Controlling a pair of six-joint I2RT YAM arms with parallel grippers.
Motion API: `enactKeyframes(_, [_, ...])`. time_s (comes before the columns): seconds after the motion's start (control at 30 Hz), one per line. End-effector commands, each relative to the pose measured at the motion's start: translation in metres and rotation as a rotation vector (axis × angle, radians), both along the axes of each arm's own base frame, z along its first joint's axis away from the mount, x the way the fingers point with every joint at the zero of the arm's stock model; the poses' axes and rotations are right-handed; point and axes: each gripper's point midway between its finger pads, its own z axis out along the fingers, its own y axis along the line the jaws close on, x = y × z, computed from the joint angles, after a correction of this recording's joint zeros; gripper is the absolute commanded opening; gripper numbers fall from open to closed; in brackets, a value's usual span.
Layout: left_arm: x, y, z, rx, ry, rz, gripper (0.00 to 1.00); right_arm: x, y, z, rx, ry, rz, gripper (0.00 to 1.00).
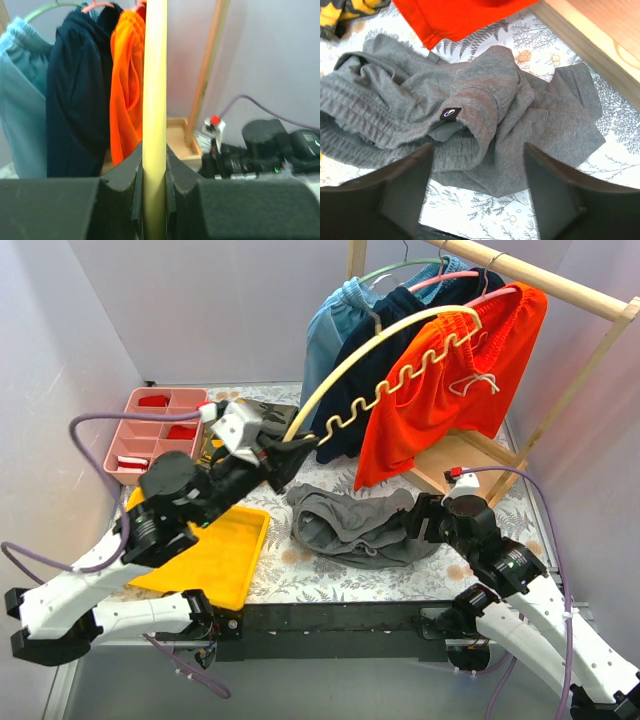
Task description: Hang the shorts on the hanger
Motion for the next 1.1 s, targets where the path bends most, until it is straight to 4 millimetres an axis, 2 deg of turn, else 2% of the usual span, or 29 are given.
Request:
enactKeyframes(0.0, [-0.042,0.070,-0.045,0.094,0.152,-0.014,0.00,0.006,-0.009,0.007,0.022,-0.028,-0.082,0.74])
enactKeyframes(0.1, [-0.058,0.092,-0.076,0.181,0.247,-0.023,0.00,0.009,-0.008,0.001,0.046,-0.029,-0.108,0.65])
enactKeyframes(0.2, [-0.067,0.101,-0.086,0.194,0.294,-0.031,0.00,0.013,-0.008,-0.004,0.050,-0.028,-0.124,0.59])
enactKeyframes(0.27, [-0.072,0.102,-0.089,0.195,0.311,-0.052,0.00,0.013,-0.006,-0.009,0.051,-0.020,-0.121,0.57])
enactKeyframes(0.33, [-0.075,0.102,-0.100,0.227,0.340,-0.061,0.00,0.013,-0.006,-0.016,0.044,-0.006,-0.127,0.57])
enactKeyframes(0.53, [-0.080,0.090,-0.137,0.343,0.428,-0.103,0.00,0.019,-0.005,-0.021,0.039,-0.011,-0.138,0.55])
enactKeyframes(0.8, [-0.087,0.084,-0.144,0.376,0.446,-0.148,0.00,0.030,-0.005,-0.016,0.008,-0.023,-0.160,0.47])
enactKeyframes(0.97, [-0.087,0.089,-0.141,0.375,0.437,-0.138,0.00,0.037,-0.006,-0.012,-0.017,-0.028,-0.171,0.44])
enactKeyframes(1.07, [-0.090,0.089,-0.138,0.372,0.433,-0.158,0.00,0.039,-0.006,-0.011,-0.030,-0.024,-0.179,0.38])
